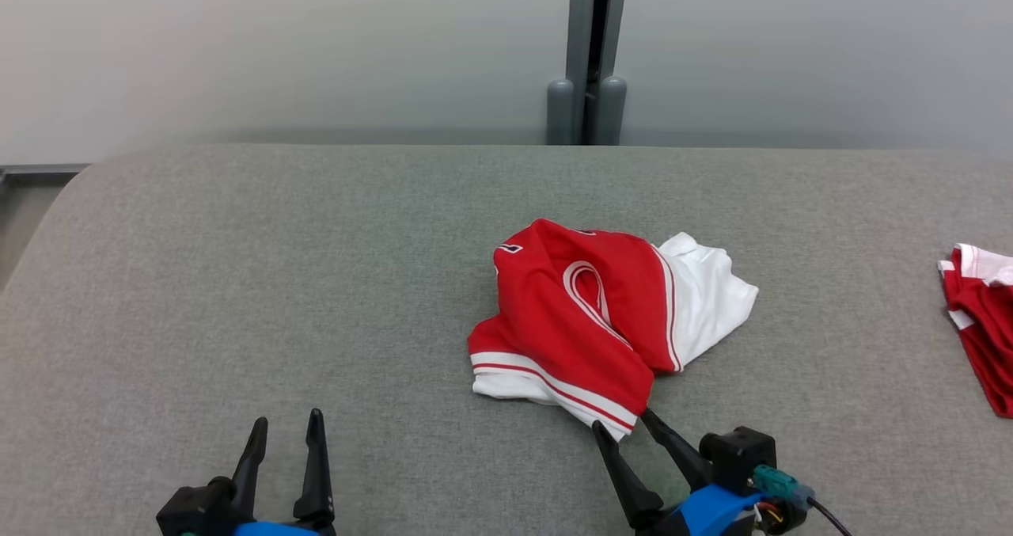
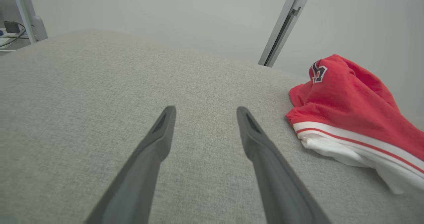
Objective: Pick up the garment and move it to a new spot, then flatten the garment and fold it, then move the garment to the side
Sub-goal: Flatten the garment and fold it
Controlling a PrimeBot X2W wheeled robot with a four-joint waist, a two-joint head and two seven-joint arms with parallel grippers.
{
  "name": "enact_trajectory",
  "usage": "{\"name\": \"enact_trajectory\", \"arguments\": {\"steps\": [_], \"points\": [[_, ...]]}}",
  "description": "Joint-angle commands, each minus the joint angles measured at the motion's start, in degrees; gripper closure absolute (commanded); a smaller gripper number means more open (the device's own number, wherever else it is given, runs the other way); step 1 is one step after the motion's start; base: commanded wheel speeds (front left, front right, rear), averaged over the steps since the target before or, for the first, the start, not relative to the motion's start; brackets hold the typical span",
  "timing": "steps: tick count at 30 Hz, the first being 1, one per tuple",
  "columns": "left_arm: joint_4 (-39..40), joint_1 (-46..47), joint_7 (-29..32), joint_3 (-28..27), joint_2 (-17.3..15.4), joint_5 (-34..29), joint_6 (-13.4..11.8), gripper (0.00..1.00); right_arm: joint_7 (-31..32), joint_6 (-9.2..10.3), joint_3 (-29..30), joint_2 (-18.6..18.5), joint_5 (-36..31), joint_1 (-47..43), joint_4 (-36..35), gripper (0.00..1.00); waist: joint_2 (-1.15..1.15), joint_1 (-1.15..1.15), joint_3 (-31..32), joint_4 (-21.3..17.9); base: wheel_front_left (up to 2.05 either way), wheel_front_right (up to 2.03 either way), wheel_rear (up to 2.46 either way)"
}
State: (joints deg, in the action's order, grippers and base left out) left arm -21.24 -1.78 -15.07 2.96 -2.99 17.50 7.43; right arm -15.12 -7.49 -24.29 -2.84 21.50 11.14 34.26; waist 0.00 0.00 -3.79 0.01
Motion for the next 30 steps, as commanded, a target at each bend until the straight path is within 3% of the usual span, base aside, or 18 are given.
{"name": "enact_trajectory", "arguments": {"steps": [1,5,9,10,12,18,24,30], "points": [[0.0,1.4,-0.1,0.2,0.0,0.1,0.1,0.00,0.0,0.00,-0.6,-0.2,0.5,1.2,0.1,0.00,0.00,0.00,-0.8,1.0,0.00,0.00,0.00],[-0.1,1.3,-0.1,-0.3,0.0,0.2,0.1,0.00,0.0,0.00,-0.5,-0.2,0.6,1.7,-0.1,0.00,0.00,0.00,-1.4,2.0,0.00,0.00,0.00],[-0.3,1.6,-0.1,-0.3,0.1,0.2,0.1,0.00,0.0,0.00,-0.1,-0.2,0.1,1.9,0.5,0.25,0.00,0.00,-1.7,2.6,0.00,0.00,0.00],[-0.3,1.7,-0.1,-0.2,0.1,0.2,0.1,0.00,0.0,0.00,0.0,-0.2,0.0,2.1,0.6,0.39,0.00,0.00,-1.8,2.7,0.00,0.00,0.00],[-0.4,1.9,-0.1,0.0,0.1,0.3,0.1,0.00,0.0,0.00,-0.3,-0.2,0.4,3.0,-0.5,1.00,0.00,0.00,-2.0,3.0,0.00,0.00,0.00],[-0.7,3.4,-0.1,1.1,0.1,1.2,0.1,0.00,0.0,0.00,-0.4,-0.1,2.0,6.9,-8.9,1.00,0.00,0.00,-2.8,5.4,0.00,0.00,0.00],[-1.7,4.6,-0.1,2.8,0.1,2.8,0.1,0.00,0.0,0.00,-2.9,-0.1,2.4,24.3,-15.3,1.00,0.00,0.00,-2.2,10.5,0.00,0.00,0.00],[-2.5,3.2,-0.1,2.4,0.1,3.8,0.1,0.00,0.0,0.00,-1.0,-0.1,3.7,42.3,-16.7,1.00,0.00,0.00,-0.8,15.0,0.00,0.00,0.00]]}}
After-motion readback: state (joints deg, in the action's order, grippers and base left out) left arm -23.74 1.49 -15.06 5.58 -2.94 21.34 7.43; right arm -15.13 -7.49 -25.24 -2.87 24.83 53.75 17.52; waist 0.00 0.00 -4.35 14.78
